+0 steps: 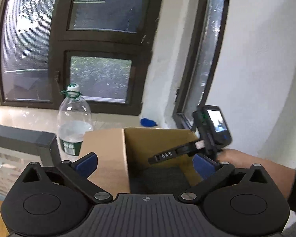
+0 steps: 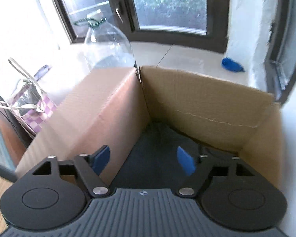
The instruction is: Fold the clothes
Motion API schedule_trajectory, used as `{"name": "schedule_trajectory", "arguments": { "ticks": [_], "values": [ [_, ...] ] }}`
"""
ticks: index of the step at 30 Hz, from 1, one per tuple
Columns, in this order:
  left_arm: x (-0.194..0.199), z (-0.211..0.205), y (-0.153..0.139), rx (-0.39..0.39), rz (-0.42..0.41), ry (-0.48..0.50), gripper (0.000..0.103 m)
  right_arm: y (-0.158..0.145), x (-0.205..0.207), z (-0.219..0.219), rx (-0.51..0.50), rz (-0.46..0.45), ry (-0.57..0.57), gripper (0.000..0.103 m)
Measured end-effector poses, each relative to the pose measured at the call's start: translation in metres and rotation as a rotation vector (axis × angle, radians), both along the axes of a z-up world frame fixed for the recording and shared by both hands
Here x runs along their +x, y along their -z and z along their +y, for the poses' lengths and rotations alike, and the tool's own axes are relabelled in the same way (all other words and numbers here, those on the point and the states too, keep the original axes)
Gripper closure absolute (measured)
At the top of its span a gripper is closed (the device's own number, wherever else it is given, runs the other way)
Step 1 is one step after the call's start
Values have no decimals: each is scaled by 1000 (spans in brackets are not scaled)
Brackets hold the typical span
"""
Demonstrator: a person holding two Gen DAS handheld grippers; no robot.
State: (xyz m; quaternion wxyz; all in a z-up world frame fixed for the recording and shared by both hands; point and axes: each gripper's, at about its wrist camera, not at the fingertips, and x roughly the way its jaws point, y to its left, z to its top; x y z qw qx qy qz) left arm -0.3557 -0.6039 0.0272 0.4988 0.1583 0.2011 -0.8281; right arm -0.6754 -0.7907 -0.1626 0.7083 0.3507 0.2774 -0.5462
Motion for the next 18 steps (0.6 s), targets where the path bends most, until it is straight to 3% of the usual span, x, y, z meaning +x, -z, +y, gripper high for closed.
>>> {"name": "schedule_trajectory", "arguments": {
  "ticks": [5,10,18],
  "values": [
    [2,8,1,-18,5,46,0,-37,-2,50,-56,5,37,3],
    [7,21,-2,-57,-24,49,0,-69,7,109,-83,-1,68,1],
    [36,46,-6,-38,-40,-77,0,-90,40,166,-118,28,94,1]
  ]
}}
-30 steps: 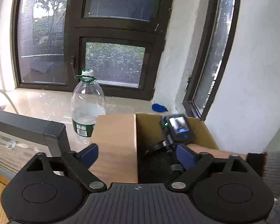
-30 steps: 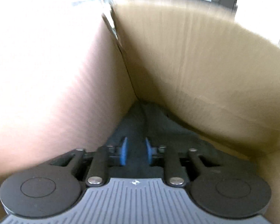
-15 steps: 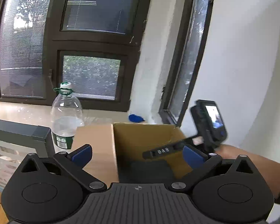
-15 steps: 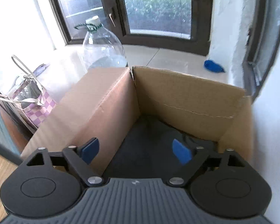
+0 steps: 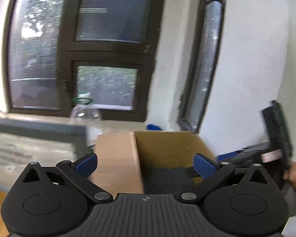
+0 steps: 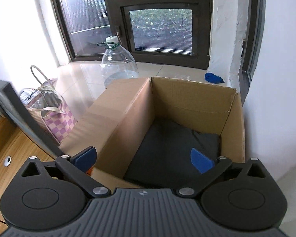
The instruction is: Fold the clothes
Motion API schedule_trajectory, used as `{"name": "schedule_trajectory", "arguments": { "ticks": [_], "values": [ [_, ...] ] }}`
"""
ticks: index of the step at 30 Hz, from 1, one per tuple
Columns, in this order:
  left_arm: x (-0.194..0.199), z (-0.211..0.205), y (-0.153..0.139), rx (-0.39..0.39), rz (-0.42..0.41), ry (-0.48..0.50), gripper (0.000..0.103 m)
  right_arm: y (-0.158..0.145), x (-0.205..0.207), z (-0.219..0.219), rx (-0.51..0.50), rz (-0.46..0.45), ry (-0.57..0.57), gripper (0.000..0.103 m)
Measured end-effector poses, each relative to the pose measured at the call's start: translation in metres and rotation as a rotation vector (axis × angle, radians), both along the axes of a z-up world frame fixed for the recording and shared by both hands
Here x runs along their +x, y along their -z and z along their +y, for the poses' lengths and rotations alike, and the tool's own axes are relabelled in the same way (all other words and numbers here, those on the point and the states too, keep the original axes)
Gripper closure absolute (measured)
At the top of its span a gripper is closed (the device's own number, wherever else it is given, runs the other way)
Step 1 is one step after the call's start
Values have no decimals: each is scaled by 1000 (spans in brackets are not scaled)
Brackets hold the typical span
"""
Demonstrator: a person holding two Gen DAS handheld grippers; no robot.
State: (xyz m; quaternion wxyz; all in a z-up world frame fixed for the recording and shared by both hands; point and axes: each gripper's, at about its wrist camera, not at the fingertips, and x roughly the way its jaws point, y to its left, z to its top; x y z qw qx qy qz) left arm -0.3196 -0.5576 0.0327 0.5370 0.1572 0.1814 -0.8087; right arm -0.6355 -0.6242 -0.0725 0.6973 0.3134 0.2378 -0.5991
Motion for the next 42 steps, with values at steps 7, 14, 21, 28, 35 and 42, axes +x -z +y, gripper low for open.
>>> {"name": "schedule_trajectory", "arguments": {
  "ticks": [7,14,21,28,35,42],
  "values": [
    [38,31,2,14,-122,-147,0,-7,46,28,-10,29,-40,1],
    [71,78,17,-46,-280,-357,0,-12,111,48,-26,41,-184,1],
    [117,120,30,111,-220,-527,0,-21,195,63,-56,31,-432,1],
    [168,171,41,214,-175,-779,0,-27,287,73,-86,-8,-696,1],
    [206,215,48,287,-118,-1045,0,-32,376,94,-114,-16,-964,1],
    [233,253,50,354,-43,-1276,0,-33,440,121,-127,-32,-1188,1]
  ]
}}
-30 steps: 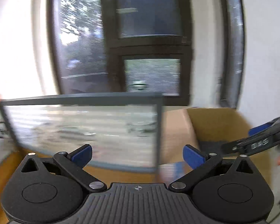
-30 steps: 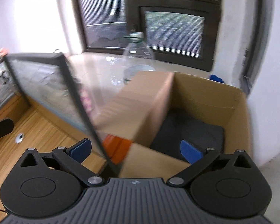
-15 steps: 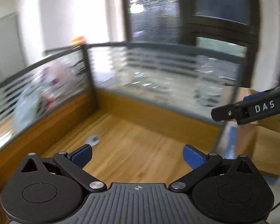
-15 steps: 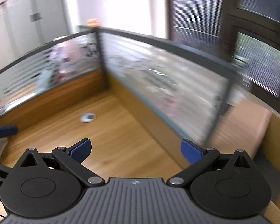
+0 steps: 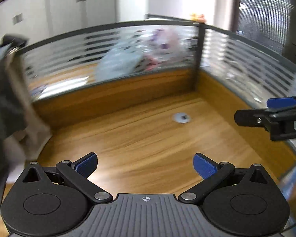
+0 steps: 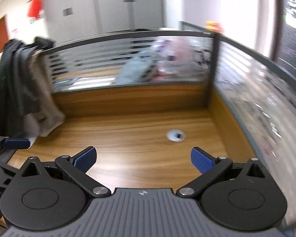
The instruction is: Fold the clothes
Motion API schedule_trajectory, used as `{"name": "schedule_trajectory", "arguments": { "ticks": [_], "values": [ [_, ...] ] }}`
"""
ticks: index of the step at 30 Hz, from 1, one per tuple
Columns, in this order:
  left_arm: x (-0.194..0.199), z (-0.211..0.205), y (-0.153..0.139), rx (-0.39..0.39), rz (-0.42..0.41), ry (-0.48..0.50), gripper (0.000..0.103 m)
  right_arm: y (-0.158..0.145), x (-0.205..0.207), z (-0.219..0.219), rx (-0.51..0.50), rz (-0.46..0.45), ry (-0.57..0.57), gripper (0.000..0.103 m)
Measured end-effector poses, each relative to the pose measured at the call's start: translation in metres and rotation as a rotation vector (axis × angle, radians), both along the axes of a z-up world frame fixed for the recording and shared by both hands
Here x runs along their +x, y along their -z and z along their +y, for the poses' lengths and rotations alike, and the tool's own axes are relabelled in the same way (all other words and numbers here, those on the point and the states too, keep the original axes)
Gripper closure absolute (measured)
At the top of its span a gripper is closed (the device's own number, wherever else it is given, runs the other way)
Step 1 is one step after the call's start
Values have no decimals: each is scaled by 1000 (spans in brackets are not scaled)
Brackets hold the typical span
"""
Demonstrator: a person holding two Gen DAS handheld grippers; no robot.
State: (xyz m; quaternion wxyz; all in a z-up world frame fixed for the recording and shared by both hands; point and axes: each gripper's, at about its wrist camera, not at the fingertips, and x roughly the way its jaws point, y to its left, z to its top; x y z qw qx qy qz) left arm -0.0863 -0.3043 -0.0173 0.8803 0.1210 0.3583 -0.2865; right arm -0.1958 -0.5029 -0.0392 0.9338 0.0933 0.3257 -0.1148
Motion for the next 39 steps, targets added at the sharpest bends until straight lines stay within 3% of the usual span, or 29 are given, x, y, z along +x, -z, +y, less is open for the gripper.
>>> {"name": "schedule_trajectory", "arguments": {
  "ticks": [5,16,24,29,39],
  "values": [
    [20,32,3,-2,30,-166,0,-1,32,30,-7,-5,-137,1],
    [66,128,3,7,3,-365,0,-5,101,110,7,-52,-278,1],
    [100,196,10,79,-3,-410,0,2,140,182,33,-54,-266,1],
    [120,234,13,82,9,-436,0,6,162,221,51,-42,-258,1],
    [140,268,14,103,0,-408,0,9,188,268,48,-19,-251,1]
  ]
}}
